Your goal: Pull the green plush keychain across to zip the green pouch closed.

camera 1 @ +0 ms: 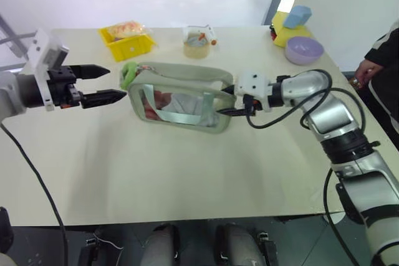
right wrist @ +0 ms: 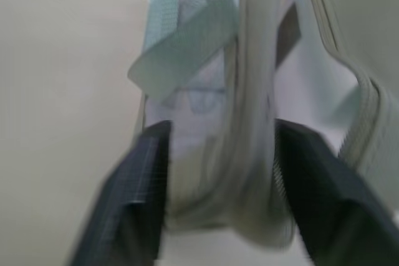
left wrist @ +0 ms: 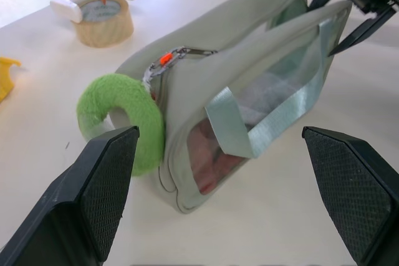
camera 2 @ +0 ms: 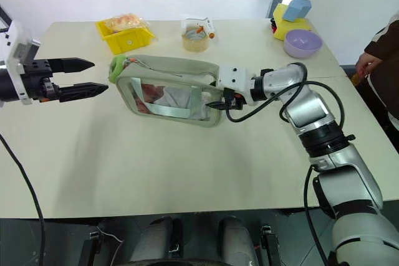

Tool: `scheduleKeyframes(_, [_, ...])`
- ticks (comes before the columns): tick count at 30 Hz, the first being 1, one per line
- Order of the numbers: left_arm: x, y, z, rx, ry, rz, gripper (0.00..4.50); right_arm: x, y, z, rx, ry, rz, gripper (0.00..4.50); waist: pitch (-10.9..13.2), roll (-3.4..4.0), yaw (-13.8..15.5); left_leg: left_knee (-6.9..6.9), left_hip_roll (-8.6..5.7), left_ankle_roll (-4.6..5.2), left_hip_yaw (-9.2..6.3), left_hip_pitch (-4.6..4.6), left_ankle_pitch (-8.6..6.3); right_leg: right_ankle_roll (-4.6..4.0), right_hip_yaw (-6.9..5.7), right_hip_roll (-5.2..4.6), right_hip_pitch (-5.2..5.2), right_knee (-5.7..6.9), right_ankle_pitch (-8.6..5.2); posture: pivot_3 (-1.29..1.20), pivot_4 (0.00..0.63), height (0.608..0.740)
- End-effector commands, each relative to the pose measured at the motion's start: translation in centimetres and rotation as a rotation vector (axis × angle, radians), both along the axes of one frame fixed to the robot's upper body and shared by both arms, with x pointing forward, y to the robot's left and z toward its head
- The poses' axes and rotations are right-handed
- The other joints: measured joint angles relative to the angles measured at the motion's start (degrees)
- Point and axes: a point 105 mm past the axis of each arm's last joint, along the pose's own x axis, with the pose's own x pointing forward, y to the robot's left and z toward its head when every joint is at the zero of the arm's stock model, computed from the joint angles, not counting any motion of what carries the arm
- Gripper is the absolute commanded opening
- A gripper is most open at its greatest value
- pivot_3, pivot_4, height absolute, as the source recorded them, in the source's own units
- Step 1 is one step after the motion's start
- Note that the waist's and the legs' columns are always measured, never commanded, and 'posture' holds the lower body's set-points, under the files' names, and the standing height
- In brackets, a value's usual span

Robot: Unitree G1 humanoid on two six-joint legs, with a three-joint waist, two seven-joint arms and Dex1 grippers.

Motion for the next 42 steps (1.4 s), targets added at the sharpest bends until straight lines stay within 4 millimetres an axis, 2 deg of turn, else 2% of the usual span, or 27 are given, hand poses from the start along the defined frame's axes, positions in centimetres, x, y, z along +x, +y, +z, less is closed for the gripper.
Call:
scheduleKeyframes(1, [-0.4,0.8,1.6,0.014,-0.06,0.024,4.5,-1.7,0.0,4.3,0.019,-0.081,0.026,2.55,0.0,0.0,-0.1,0.0,0.0,0.0,-0.01,0.0,0.0,0.0,0.0,0.0,0.0,0.0,0.0,0.0,0.15,0.739])
scheduleKeyframes(4, [-0.6,1.1,1.7,0.019,-0.061,0.034,4.5,-2.6,1.2,6.5,0.08,-0.069,0.038,2.55,0.0,0.0,-0.4,0.0,0.0,0.0,0.0,0.05,0.0,0.0,-0.01,0.05,0.0,0.0,0.0,0.0,0.15,0.739])
scheduleKeyframes(7, [-0.6,0.9,1.7,0.017,-0.06,0.033,4.5,-2.5,4.5,8.3,0.219,-0.043,0.04,2.55,0.0,0.01,-0.8,-0.02,0.04,0.0,0.04,0.11,0.0,-0.01,0.01,0.1,-0.01,0.03,0.0,0.0,0.15,0.739])
scheduleKeyframes(10, [-0.5,0.7,1.6,0.015,-0.061,0.031,4.5,-2.2,7.0,7.2,0.206,-0.038,0.051,2.55,0.0,0.01,-0.5,-0.02,0.07,0.0,0.03,0.09,0.0,-0.01,0.01,0.15,-0.04,0.09,0.0,0.0,0.15,0.739])
scheduleKeyframes(13, [-0.7,0.5,1.5,0.025,-0.06,0.026,4.5,-1.8,8.0,5.4,0.15,-0.03,0.058,2.55,0.0,-0.01,0.2,0.0,0.03,0.0,0.03,-0.01,0.0,0.0,0.0,-0.02,-0.04,0.06,0.0,0.0,0.15,0.739])
scheduleKeyframes(18, [-0.9,0.9,1.7,0.035,-0.06,0.041,4.5,-1.8,9.0,4.1,0.113,0.009,0.06,2.55,0.0,-0.04,0.1,0.08,-0.13,0.02,-0.02,-0.03,-0.01,0.0,-0.01,-0.06,0.05,0.04,0.0,0.0,0.15,0.739])
scheduleKeyframes(22, [-1.1,0.7,1.8,0.034,-0.06,0.04,4.5,-1.0,9.0,3.1,0.07,-0.008,0.029,2.55,0.0,-0.04,-0.3,0.04,-0.1,0.01,-0.05,-0.01,-0.01,0.0,-0.04,0.01,0.02,0.05,0.0,0.0,0.15,0.739])
scheduleKeyframes(26, [-1.3,0.6,1.8,0.035,-0.058,0.041,4.5,-0.6,9.0,3.0,0.061,-0.023,0.025,2.55,0.0,-0.04,-0.4,0.04,-0.09,0.01,-0.04,0.01,-0.01,0.0,-0.03,0.01,0.02,0.05,0.0,0.0,0.15,0.739])
scheduleKeyframes(29, [-1.3,0.7,1.9,0.035,-0.058,0.044,4.5,-0.4,8.9,3.1,0.068,-0.026,0.017,1.72,0.0,-0.04,-0.4,0.04,-0.07,0.01,-0.03,0.02,-0.01,0.0,-0.03,0.02,0.02,0.05,0.0,0.0,0.15,0.739])
scheduleKeyframes(32, [-1.2,0.7,2.0,0.037,-0.059,0.045,4.5,-0.1,8.8,3.1,0.072,-0.034,0.005,0.27,0.0,-0.04,-0.4,0.04,-0.07,0.01,-0.02,0.02,-0.01,0.0,-0.03,0.02,0.02,0.05,0.0,0.0,0.15,0.739])
scheduleKeyframes(33, [-1.2,0.7,2.0,0.038,-0.06,0.045,4.5,-0.2,8.8,3.4,0.084,-0.038,0.009,0.06,0.0,-0.04,-0.4,0.04,-0.07,0.01,-0.02,0.02,-0.01,0.0,-0.03,0.02,0.02,0.05,0.0,0.0,0.15,0.739])
scheduleKeyframes(37, [-1.1,0.7,2.2,0.037,-0.066,0.045,4.5,-1.5,9.4,5.2,0.17,0.005,0.064,0.06,0.0,-0.03,-0.3,0.04,-0.06,0.01,-0.02,0.02,-0.01,0.0,-0.03,0.02,0.02,0.05,0.0,0.0,0.15,0.739])
scheduleKeyframes(40, [-1.0,0.7,2.3,0.036,-0.069,0.045,4.5,-1.6,9.6,5.9,0.217,0.012,0.059,0.89,0.0,-0.03,-0.3,0.03,-0.05,0.01,-0.02,0.02,-0.01,0.0,-0.03,0.02,0.02,0.05,0.0,0.0,0.15,0.739])
scheduleKeyframes(42, [-0.9,0.6,2.3,0.037,-0.071,0.043,4.5,-1.6,9.8,6.3,0.252,0.009,0.048,1.95,0.0,-0.03,-0.3,0.03,-0.04,0.01,-0.02,0.02,-0.01,0.0,-0.04,0.03,0.02,0.05,0.0,0.0,0.15,0.739])
